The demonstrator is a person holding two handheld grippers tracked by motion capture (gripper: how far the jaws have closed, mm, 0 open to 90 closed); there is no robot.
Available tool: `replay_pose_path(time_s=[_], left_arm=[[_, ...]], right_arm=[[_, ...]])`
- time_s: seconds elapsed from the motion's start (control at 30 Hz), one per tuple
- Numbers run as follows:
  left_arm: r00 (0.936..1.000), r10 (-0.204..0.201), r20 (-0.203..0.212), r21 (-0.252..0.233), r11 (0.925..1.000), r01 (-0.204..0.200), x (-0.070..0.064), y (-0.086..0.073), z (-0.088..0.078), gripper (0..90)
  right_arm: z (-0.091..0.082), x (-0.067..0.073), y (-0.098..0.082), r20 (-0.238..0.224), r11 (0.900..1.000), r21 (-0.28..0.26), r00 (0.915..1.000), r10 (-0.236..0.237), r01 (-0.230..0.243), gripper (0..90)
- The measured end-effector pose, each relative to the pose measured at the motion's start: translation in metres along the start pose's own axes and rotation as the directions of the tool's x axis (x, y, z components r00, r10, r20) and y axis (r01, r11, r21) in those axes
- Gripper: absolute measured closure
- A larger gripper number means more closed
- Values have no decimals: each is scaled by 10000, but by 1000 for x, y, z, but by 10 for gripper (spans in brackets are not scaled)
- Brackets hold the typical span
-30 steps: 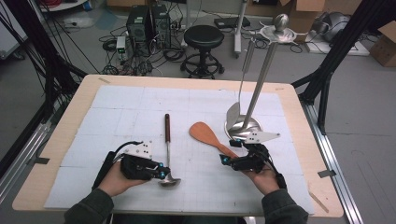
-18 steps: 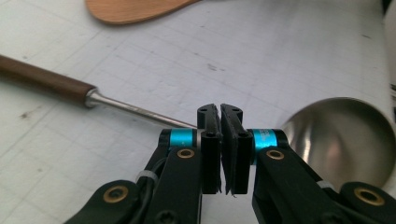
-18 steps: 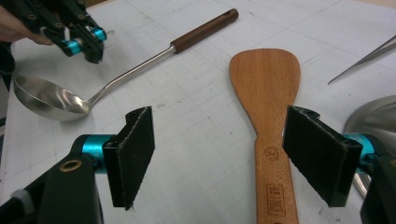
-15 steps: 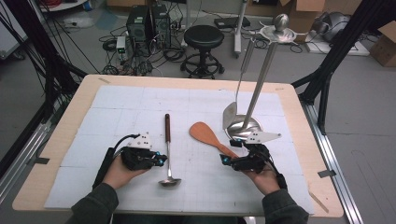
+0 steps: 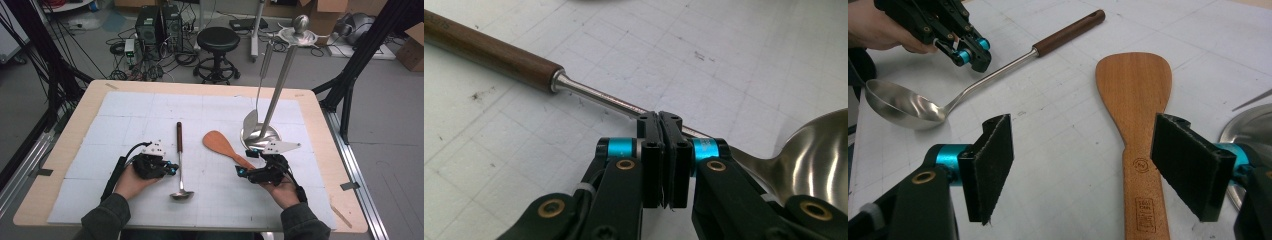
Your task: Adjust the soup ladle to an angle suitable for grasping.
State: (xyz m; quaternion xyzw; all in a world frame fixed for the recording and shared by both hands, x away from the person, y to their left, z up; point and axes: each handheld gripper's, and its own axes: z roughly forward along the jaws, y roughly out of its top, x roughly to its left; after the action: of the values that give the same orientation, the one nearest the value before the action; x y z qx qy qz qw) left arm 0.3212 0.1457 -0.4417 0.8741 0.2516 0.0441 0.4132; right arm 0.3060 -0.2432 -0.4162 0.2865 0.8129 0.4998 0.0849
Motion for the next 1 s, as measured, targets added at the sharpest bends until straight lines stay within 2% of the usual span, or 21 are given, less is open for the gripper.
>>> replay_pose_path(time_s=[0.23,1.0], left_arm=[[9999,-108,86,174,9998,106,2,1,7,876],[9994,-108,328,-43,9999,109,-1,7,14,885]], right_arm=[[0,0,0,-12,10000,2,10000,-21,21,243],[4,1,-2,-103,9998,175,9999,-13,15,247]])
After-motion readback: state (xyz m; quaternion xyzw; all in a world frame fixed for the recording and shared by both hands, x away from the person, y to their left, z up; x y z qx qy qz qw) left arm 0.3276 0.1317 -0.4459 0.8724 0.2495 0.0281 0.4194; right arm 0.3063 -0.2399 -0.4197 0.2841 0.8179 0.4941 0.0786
